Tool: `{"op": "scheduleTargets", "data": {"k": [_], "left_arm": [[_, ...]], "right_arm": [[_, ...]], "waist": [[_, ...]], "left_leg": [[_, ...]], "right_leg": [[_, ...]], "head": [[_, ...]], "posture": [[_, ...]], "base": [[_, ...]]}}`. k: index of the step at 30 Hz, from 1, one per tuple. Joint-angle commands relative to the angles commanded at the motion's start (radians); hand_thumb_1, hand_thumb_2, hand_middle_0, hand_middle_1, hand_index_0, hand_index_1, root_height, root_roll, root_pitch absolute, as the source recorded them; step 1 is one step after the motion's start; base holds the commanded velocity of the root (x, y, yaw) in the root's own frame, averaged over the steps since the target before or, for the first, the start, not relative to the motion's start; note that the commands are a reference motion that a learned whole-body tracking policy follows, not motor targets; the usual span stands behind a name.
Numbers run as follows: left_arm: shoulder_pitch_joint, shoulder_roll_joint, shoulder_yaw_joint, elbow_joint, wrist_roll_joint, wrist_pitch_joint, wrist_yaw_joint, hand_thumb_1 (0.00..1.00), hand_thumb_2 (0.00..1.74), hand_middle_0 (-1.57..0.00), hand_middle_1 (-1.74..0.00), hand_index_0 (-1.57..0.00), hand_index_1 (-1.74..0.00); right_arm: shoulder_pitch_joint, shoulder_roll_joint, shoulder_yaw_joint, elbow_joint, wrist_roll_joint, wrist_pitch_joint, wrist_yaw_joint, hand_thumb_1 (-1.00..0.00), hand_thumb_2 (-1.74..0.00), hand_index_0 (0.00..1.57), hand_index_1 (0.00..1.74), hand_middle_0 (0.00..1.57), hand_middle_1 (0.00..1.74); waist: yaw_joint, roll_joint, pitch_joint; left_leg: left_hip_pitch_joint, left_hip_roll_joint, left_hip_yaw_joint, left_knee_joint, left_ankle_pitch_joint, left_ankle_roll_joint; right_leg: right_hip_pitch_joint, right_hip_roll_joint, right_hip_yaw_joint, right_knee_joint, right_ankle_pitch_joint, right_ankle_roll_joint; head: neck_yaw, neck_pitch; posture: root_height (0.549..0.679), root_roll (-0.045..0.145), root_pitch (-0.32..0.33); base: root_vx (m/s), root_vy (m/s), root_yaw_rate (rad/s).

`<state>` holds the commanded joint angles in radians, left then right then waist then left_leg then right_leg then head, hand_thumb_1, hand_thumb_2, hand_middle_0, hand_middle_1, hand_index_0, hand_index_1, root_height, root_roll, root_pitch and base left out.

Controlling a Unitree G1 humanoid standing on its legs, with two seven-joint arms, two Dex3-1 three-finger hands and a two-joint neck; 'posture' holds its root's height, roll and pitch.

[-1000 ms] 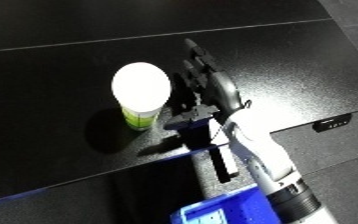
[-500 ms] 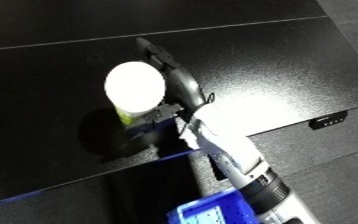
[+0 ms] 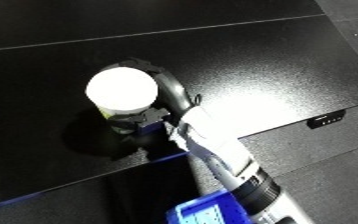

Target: Pick up the object and place it into the box

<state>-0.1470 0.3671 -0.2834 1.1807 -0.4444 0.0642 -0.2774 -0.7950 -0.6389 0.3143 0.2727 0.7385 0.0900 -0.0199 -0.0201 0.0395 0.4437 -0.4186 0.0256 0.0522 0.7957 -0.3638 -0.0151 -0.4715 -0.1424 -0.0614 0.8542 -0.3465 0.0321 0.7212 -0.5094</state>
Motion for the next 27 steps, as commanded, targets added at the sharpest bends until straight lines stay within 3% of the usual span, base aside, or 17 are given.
{"op": "scheduleTargets", "data": {"k": [6, 10, 14, 20, 24, 27], "left_arm": [[0.013, -0.004, 0.025, -0.002, -0.007, -0.006, 0.003, 0.0, 0.0, 0.0, 0.0, 0.0, 0.0], [0.032, -0.015, 0.046, 0.006, -0.026, -0.024, 0.004, 0.0, 0.0, 0.0, 0.0, 0.0, 0.0], [0.048, -0.028, 0.064, 0.022, -0.056, -0.054, -0.003, 0.0, 0.0, 0.0, 0.0, 0.0, 0.0], [0.078, -0.051, 0.094, 0.036, -0.088, -0.09, -0.023, 0.0, 0.0, 0.0, 0.0, 0.0, 0.0], [0.104, -0.066, 0.116, 0.049, -0.098, -0.114, -0.033, 0.0, 0.0, 0.0, 0.0, 0.0, 0.0], [0.121, -0.079, 0.134, 0.047, -0.111, -0.132, -0.036, 0.0, 0.0, 0.0, 0.0, 0.0, 0.0]], "right_arm": [[0.097, -0.049, -0.083, -0.151, -0.053, -0.071, -0.026, -0.7, -1.22, 1.1, 1.22, 1.1, 1.22], [0.2, -0.074, -0.185, -0.284, -0.088, -0.116, -0.054, -0.7, -1.22, 1.1, 1.22, 1.1, 1.22], [0.309, -0.105, -0.298, -0.398, -0.094, -0.154, -0.071, -0.7, -1.22, 1.1, 1.22, 1.1, 1.22], [0.497, -0.113, -0.462, -0.498, -0.13, -0.234, -0.126, -0.7, -1.22, 1.1, 1.22, 1.1, 1.22], [0.63, -0.094, -0.562, -0.5, -0.117, -0.3, -0.175, -0.7, -1.22, 1.1, 1.22, 1.1, 1.22], [0.735, -0.06, -0.624, -0.476, -0.077, -0.334, -0.179, -0.7, -1.22, 1.1, 1.22, 1.1, 1.22]], "waist": [[-0.038, -0.01, 0.001], [-0.085, -0.014, 0.004], [-0.132, -0.011, 0.007], [-0.19, -0.004, 0.012], [-0.223, -0.002, 0.018], [-0.248, 0.003, 0.024]], "left_leg": [[0.005, 0.011, 0.01, 0.001, -0.011, 0.0011], [0.019, 0.024, 0.029, 0.006, -0.025, 0.0027], [0.04, 0.033, 0.055, 0.001, -0.033, 0.0035], [0.075, 0.035, 0.09, -0.021, -0.038, 0.0079], [0.09, 0.034, 0.11, -0.035, -0.042, 0.0142], [0.098, 0.032, 0.123, -0.041, -0.045, 0.0206]], "right_leg": [[0.0, 0.01, 0.01, -0.011, 0.004, 0.0051], [0.003, 0.0245, 0.026, -0.011, 0.002, 0.0047], [0.009, 0.0425, 0.045, -0.01, -0.005, 0.0004], [0.017, 0.0673, 0.067, -0.015, -0.013, -0.0093], [0.018, 0.083, 0.078, -0.018, -0.018, -0.014], [0.012, 0.0924, 0.087, -0.018, -0.02, -0.0164]], "head": [[0.045, 0.014], [0.041, 0.017], [0.016, 0.026], [-0.013, 0.059], [-0.045, 0.089], [-0.061, 0.084]], "posture": [[0.628, 0.064, -0.019], [0.628, 0.064, -0.02], [0.628, 0.065, -0.021], [0.629, 0.066, -0.018], [0.629, 0.067, -0.014], [0.629, 0.068, -0.009]], "base": [[-0.035, 0.004, -0.138], [-0.007, 0.061, -0.233], [0.008, 0.086, -0.222], [0.003, 0.078, -0.177], [-0.002, 0.074, -0.193], [-0.009, 0.087, -0.181]]}}
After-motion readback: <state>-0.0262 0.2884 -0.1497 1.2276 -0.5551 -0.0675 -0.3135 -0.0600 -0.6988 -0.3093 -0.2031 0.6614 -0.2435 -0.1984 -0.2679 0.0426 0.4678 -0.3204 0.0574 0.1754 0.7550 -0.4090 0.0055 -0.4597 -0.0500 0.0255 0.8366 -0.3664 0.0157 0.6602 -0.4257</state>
